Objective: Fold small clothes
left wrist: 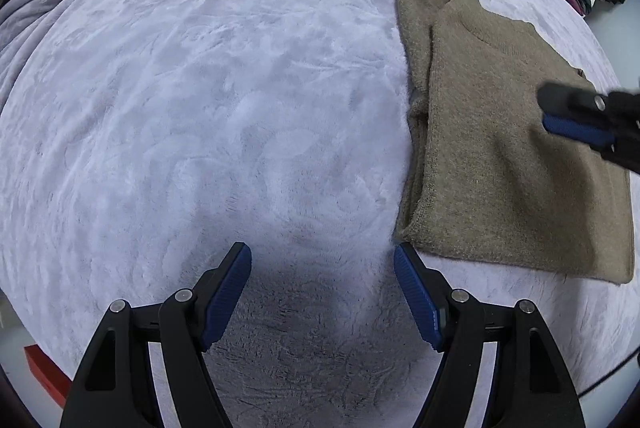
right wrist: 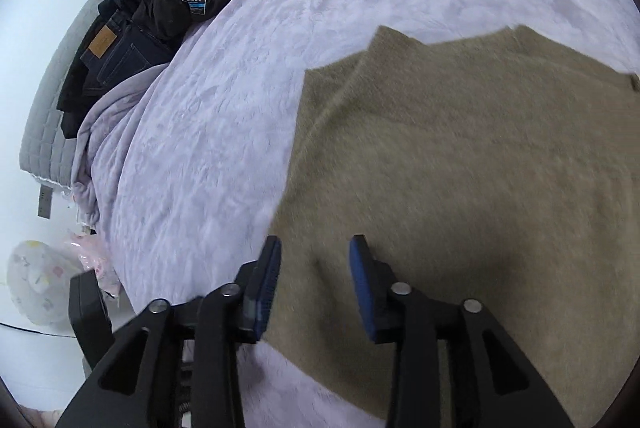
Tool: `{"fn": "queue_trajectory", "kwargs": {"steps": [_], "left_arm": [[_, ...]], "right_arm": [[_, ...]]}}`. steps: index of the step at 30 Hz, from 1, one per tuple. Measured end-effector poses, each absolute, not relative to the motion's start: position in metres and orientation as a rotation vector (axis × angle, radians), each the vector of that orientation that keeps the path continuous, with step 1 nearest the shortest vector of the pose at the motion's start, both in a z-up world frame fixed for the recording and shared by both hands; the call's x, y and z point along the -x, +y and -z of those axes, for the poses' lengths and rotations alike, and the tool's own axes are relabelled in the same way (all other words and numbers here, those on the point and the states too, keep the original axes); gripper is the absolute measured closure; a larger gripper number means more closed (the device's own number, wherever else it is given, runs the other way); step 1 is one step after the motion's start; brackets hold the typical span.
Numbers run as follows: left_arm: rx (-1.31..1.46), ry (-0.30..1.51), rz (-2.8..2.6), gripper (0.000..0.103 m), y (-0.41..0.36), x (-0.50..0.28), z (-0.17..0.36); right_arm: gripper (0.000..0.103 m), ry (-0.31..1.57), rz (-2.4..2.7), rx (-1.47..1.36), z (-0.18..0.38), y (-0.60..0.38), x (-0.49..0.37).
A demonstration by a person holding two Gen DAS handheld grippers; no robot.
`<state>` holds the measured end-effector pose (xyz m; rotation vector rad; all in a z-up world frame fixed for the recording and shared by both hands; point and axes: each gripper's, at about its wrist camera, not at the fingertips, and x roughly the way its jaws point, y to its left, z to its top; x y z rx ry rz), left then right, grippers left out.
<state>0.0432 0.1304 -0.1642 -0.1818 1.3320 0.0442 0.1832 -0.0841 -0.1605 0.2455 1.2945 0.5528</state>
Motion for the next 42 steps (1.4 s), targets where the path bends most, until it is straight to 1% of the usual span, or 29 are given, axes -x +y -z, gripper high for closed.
{"fn": "queue_trajectory", "kwargs": {"steps": [1,2,3,8,10,13,14,15,16,17,20,22,29,33,37,38,39,41,42], "left_arm": [[0.185,1.336,-0.040,0.009,0.129,-0.045,0.166],[0.192,1.338,-0.036,0.003,0.127,-0.046,0.167],[0.198,1.335,-0.032,0.002,0.125,-0.046,0.166],[0.173,1.355,-0.025,0.002,0.108,-0.048,0.167],[0.163,1.365,-0.013,0.002,0.100,-0.049,0.167],[0.141,1.368,0.010,0.002,0.084,-0.051,0.166],[0.138,1.366,0.018,0.002,0.079,-0.051,0.165],[0.138,1.365,0.029,0.002,0.074,-0.052,0.164],[0.139,1.365,0.042,0.001,0.069,-0.053,0.162],[0.136,1.368,0.046,0.001,0.064,-0.054,0.162],[0.145,1.383,0.064,0.001,0.049,-0.059,0.162],[0.178,1.392,0.081,0.001,0.041,-0.062,0.162],[0.288,1.395,0.178,0.001,0.011,-0.074,0.165],[0.290,1.401,0.187,0.001,-0.007,-0.081,0.166],[0.303,1.409,0.172,0.001,-0.010,-0.087,0.173],[0.296,1.413,0.168,0.001,-0.016,-0.091,0.176],[0.289,1.415,0.166,0.001,-0.022,-0.093,0.177],[0.281,1.420,0.160,0.001,-0.029,-0.091,0.182],[0.274,1.422,0.156,0.001,-0.032,-0.092,0.185]], "right_arm": [[0.057,1.305,-0.543,-0.253,0.163,-0.095,-0.173],[0.057,1.316,-0.534,-0.259,0.165,-0.103,-0.164],[0.057,1.329,-0.521,-0.263,0.167,-0.112,-0.153],[0.057,1.373,-0.466,-0.305,0.177,-0.141,-0.120],[0.055,1.385,-0.445,-0.330,0.180,-0.154,-0.108],[0.046,1.382,-0.428,-0.356,0.181,-0.170,-0.092],[0.039,1.377,-0.427,-0.360,0.180,-0.173,-0.089],[0.027,1.365,-0.427,-0.360,0.179,-0.177,-0.084],[0.020,1.349,-0.423,-0.350,0.177,-0.180,-0.079],[0.017,1.330,-0.420,-0.335,0.175,-0.183,-0.074],[0.017,1.311,-0.406,-0.290,0.172,-0.196,-0.059],[0.017,1.318,-0.368,-0.321,0.174,-0.215,-0.051],[0.017,1.259,-0.155,-0.592,0.176,-0.310,-0.029],[0.017,1.152,-0.041,-0.689,0.164,-0.357,-0.017],[0.018,1.079,0.006,-0.729,0.155,-0.391,-0.031],[0.022,1.074,0.004,-0.729,0.156,-0.396,-0.040],[0.032,1.075,0.001,-0.721,0.157,-0.399,-0.049],[0.042,1.085,-0.015,-0.679,0.160,-0.402,-0.070],[0.042,1.081,-0.023,-0.651,0.160,-0.402,-0.079]]}}
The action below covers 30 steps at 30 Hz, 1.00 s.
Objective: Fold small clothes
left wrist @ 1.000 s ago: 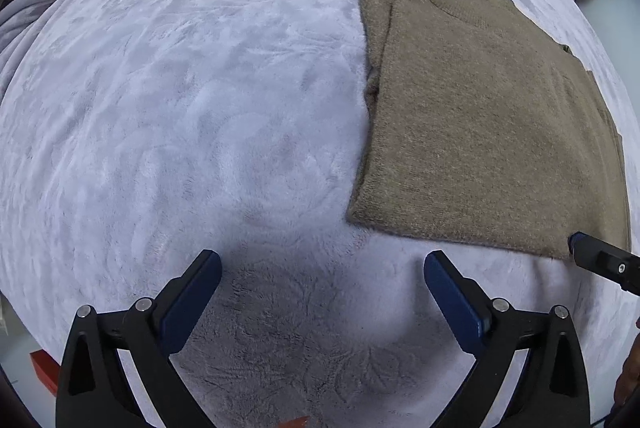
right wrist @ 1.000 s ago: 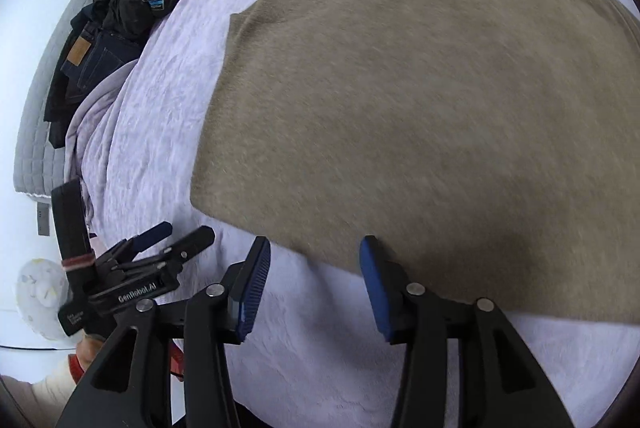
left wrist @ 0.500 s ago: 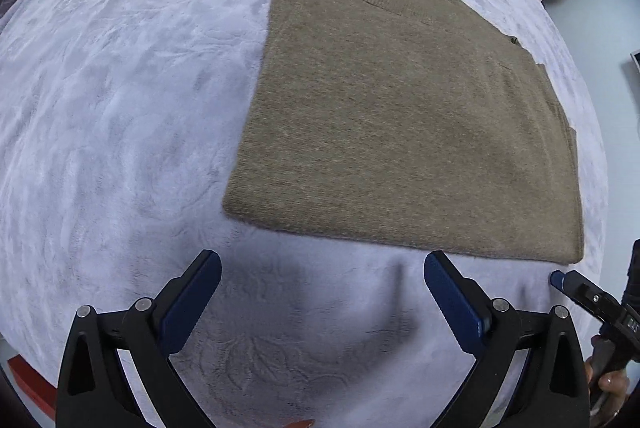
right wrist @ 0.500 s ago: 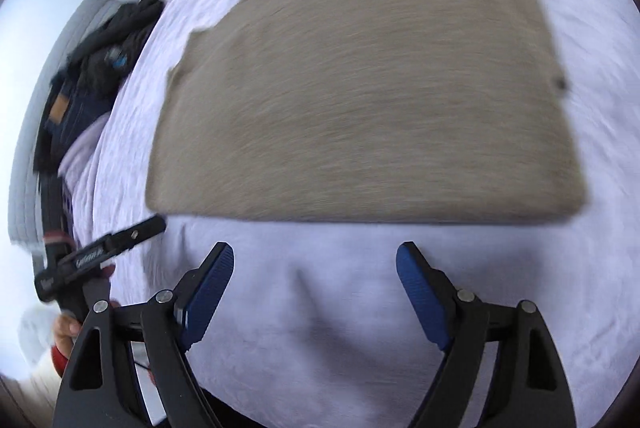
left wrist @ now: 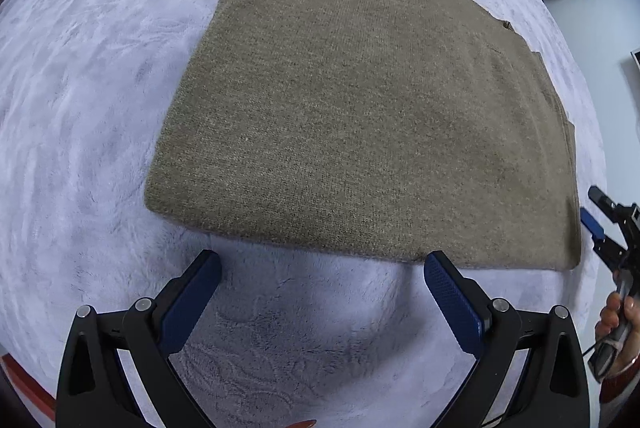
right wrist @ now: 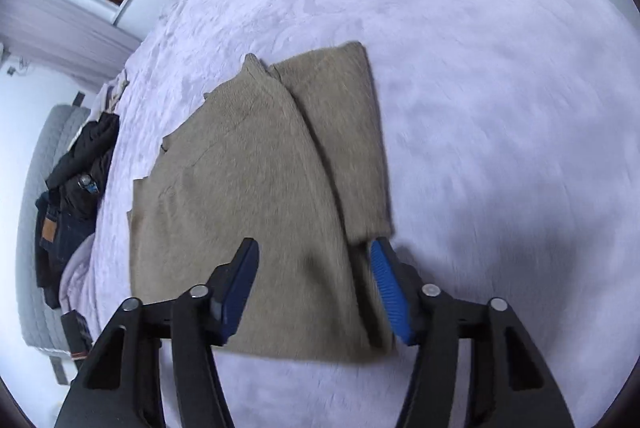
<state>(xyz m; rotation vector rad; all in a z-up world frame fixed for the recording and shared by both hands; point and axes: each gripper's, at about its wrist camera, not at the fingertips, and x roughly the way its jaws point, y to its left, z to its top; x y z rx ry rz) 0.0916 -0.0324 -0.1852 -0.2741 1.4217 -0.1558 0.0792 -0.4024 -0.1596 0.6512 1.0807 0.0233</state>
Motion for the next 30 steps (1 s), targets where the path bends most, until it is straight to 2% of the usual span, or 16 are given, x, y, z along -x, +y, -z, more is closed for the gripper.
{"fn": "queue_trajectory", "kwargs": {"steps": [4,5,6,7,8,13,16,22,25,27,28,30], "left_arm": [[0.231,1.416,0.132,0.001,-0.047,-0.094,0.197],[0.218,1.417,0.126,0.001,-0.051,-0.095,0.200],[0.205,1.420,0.121,0.001,-0.055,-0.096,0.202],[0.192,1.424,0.116,0.001,-0.060,-0.098,0.204],[0.182,1.429,0.109,0.001,-0.063,-0.099,0.205],[0.154,1.459,0.103,0.001,-0.076,-0.108,0.211],[0.160,1.454,0.117,0.001,-0.080,-0.110,0.204],[0.185,1.422,0.129,0.001,-0.067,-0.104,0.188],[0.193,1.419,0.123,0.001,-0.065,-0.105,0.183],[0.196,1.415,0.118,0.001,-0.063,-0.106,0.181],[0.202,1.412,0.120,0.001,-0.061,-0.104,0.180],[0.218,1.410,0.122,0.001,-0.060,-0.105,0.178]], "right_arm": [[0.042,1.109,-0.056,-0.532,0.167,-0.398,-0.114],[0.051,1.140,-0.053,-0.517,0.174,-0.397,-0.118],[0.080,1.167,-0.040,-0.492,0.179,-0.396,-0.119],[0.091,1.179,-0.037,-0.466,0.180,-0.395,-0.119],[0.097,1.171,-0.057,-0.474,0.177,-0.395,-0.116],[0.097,1.161,-0.048,-0.402,0.168,-0.393,-0.105],[0.097,1.189,-0.035,-0.470,0.185,-0.404,-0.105],[0.094,1.156,-0.004,-0.545,0.171,-0.410,-0.086],[0.081,1.157,0.018,-0.527,0.157,-0.406,-0.069],[0.057,1.149,0.000,-0.536,0.148,-0.400,-0.057],[0.053,1.146,-0.008,-0.539,0.145,-0.395,-0.053],[0.051,1.144,-0.047,-0.544,0.140,-0.381,-0.044]]}}
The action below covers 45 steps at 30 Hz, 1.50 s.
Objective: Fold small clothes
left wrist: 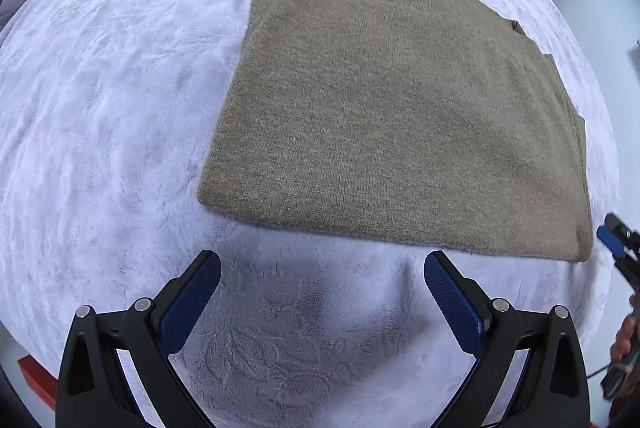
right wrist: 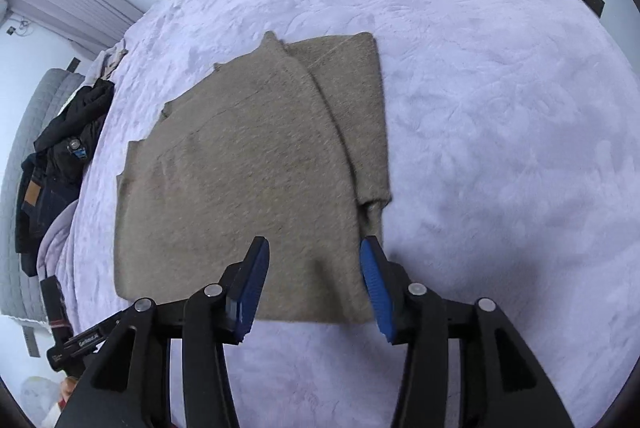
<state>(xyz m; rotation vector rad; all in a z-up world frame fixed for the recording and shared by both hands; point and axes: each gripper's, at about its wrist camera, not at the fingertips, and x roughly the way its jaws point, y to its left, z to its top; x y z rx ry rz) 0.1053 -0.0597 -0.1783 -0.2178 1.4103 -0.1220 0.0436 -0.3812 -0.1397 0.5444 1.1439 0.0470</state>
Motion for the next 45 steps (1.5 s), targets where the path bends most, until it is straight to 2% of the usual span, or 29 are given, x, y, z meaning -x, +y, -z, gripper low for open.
{"fn": "queue_trajectory", "kwargs": {"steps": [9,18,34,35,36,37,45], "left_arm": [[0.249,1.424,0.097,0.001,-0.053,-0.112,0.180],[0.281,1.431,0.125,0.001,-0.032,-0.101,0.181],[0.703,1.409,0.331,0.001,0.010,-0.087,0.188],[0.710,1.408,0.334,0.001,0.006,-0.088,0.189],[0.717,1.405,0.338,0.001,0.000,-0.090,0.189],[0.727,1.397,0.344,0.001,-0.002,-0.090,0.189],[0.900,1.285,0.355,0.001,-0.016,-0.116,0.189]], "right_arm": [[0.052,1.278,-0.272,-0.615,0.169,-0.302,-0.039],[0.052,1.348,-0.365,-0.673,0.189,-0.264,-0.044],[0.052,1.267,-0.426,-1.142,0.237,-0.236,-0.070],[0.059,1.252,-0.421,-1.171,0.238,-0.236,-0.072],[0.081,1.236,-0.415,-1.190,0.239,-0.238,-0.074],[0.091,1.228,-0.410,-1.189,0.238,-0.238,-0.077],[0.093,1.127,-0.517,-1.078,0.197,-0.240,-0.091]]}}
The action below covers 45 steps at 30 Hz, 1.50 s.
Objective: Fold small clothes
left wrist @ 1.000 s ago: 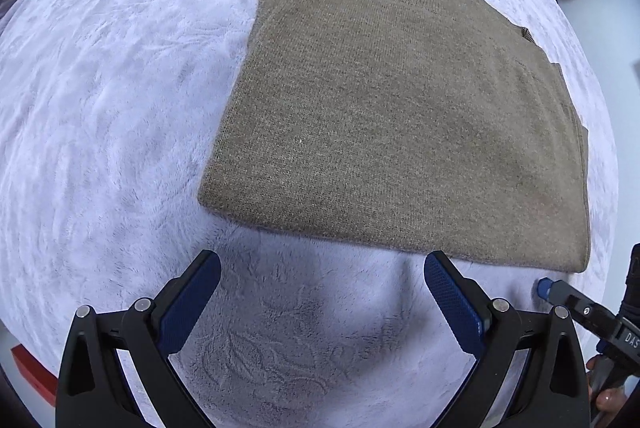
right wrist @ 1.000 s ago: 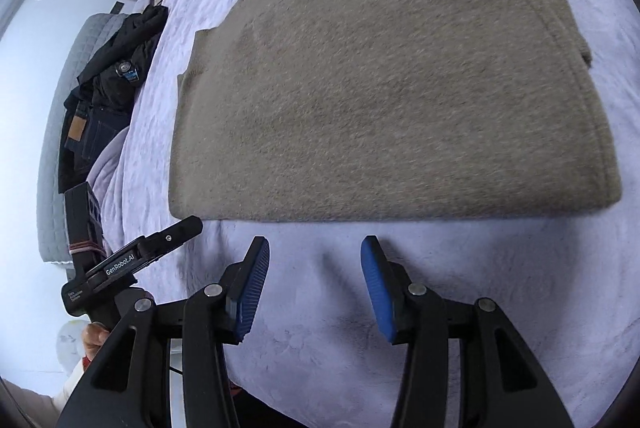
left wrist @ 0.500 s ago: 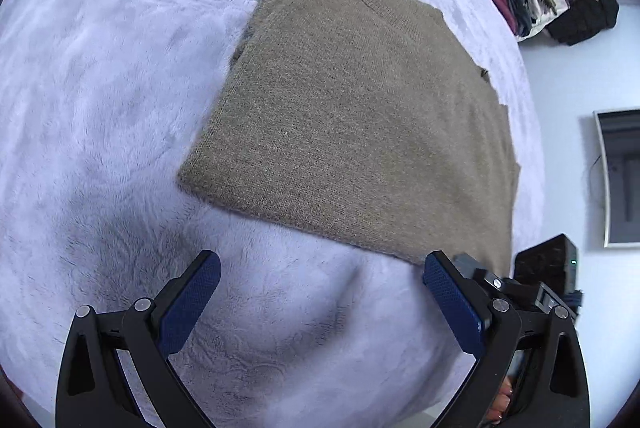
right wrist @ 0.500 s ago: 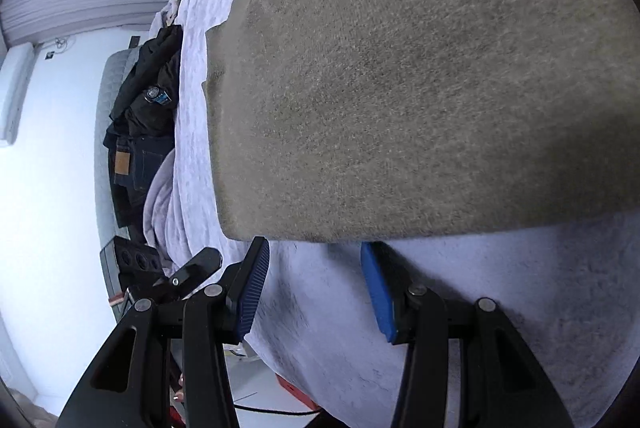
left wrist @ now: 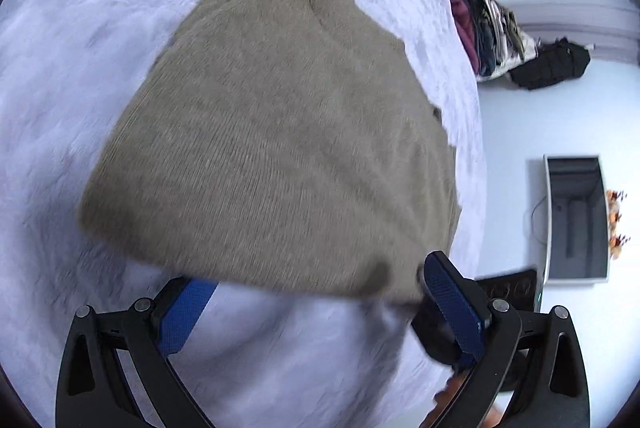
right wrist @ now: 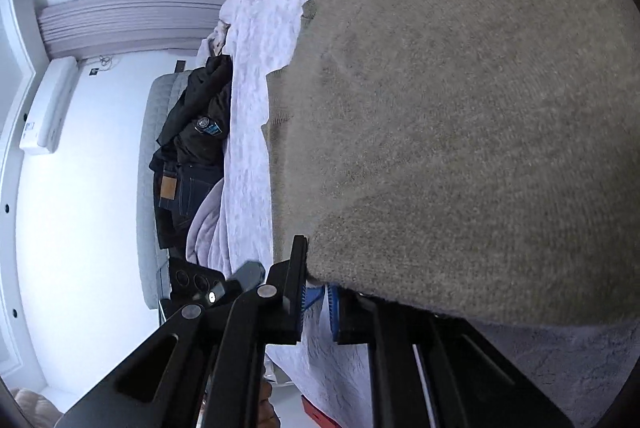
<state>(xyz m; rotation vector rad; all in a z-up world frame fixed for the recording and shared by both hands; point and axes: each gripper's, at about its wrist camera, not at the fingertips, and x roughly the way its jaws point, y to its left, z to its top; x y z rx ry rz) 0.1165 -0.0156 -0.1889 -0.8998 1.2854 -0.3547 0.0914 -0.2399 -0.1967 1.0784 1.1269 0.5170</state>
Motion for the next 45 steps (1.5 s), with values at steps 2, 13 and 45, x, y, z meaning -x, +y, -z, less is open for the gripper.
{"fn": "queue_trajectory", "kwargs": {"steps": [2,13,45], "left_arm": [[0.896,1.260,0.289,0.001,-0.016,-0.127,0.189],[0.780,1.194,0.067,0.010,-0.024,-0.150,0.190],[-0.340,0.809,0.148,0.093,-0.159,-0.143,0.110]], "right_arm": [[0.093,1.142,-0.514,-1.054,0.197,-0.238,-0.090],[0.093,1.198,-0.494,-1.036,0.215,-0.236,-0.080],[0.020,1.290,-0.704,-0.584,0.085,-0.264,-0.223]]}}
